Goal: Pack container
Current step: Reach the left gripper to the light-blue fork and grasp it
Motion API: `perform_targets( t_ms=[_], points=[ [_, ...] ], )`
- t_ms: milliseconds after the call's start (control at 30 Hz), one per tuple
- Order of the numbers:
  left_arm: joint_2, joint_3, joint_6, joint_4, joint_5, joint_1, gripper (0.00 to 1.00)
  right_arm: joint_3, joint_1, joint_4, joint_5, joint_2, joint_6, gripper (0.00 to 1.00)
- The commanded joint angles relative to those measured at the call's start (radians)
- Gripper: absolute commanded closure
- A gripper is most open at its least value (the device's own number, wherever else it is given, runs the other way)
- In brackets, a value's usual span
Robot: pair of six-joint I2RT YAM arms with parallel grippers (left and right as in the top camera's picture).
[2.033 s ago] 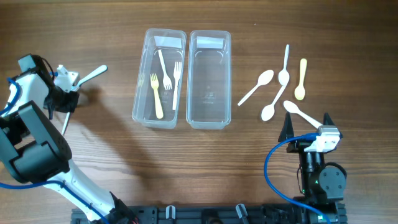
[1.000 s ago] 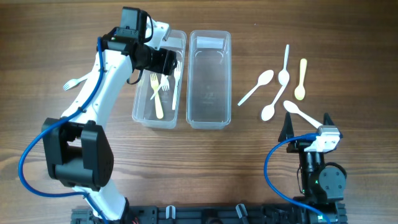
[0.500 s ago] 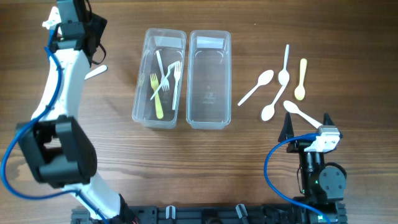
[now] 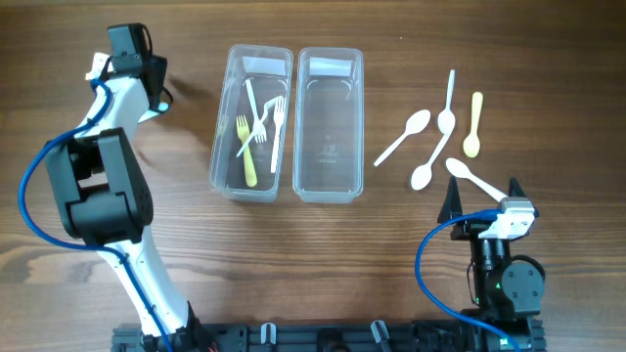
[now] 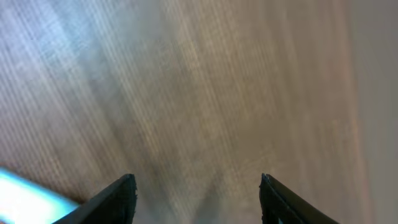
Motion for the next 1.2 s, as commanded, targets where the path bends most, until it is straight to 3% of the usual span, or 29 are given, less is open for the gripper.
perform_targets(
  t_ms=[0,167,367,567,700,833,967,1100,1167],
  points=[
    [0.012,0.008,-0.039,-0.107,0.024,0.004,0.35,-0.001,-0.004,0.005,-0.016,-0.008,-0.010,0.00],
    [0.012,0.008,-0.040,-0.230,0.039,0.004,0.32,-0.001,-0.004,0.006,-0.016,-0.008,-0.010,0.00],
    [-0.002,0.008,-0.039,-0.393,0.155,0.004,0.28,-0.001,-0.004,0.006,-0.016,-0.008,-0.010,0.00],
    [-0.072,0.008,-0.026,-0.592,0.048,0.004,0.22,-0.001,-0.004,0.006,-0.016,-0.008,-0.010,0.00],
    [-0.114,0.008,0.097,-0.569,0.006,0.004,0.20,-0.001,-0.004,0.006,-0.016,-0.008,-0.010,0.00],
    [-0.182,0.010,0.219,-0.529,0.081,-0.014,0.19,-0.001,-0.004,0.006,-0.016,-0.008,-0.010,0.00],
    [-0.249,0.010,0.267,-0.679,-0.068,-0.011,0.30,-0.001,-0.004,0.006,-0.016,-0.008,-0.010,0.00],
    [-0.232,0.008,0.290,-0.785,-0.213,-0.008,0.15,-0.001,-0.004,0.006,-0.016,-0.008,-0.010,0.00],
    [-0.231,0.008,0.440,-0.770,-0.199,0.001,0.21,-0.001,-0.004,0.006,-0.016,-0.008,-0.011,0.00]
  ],
)
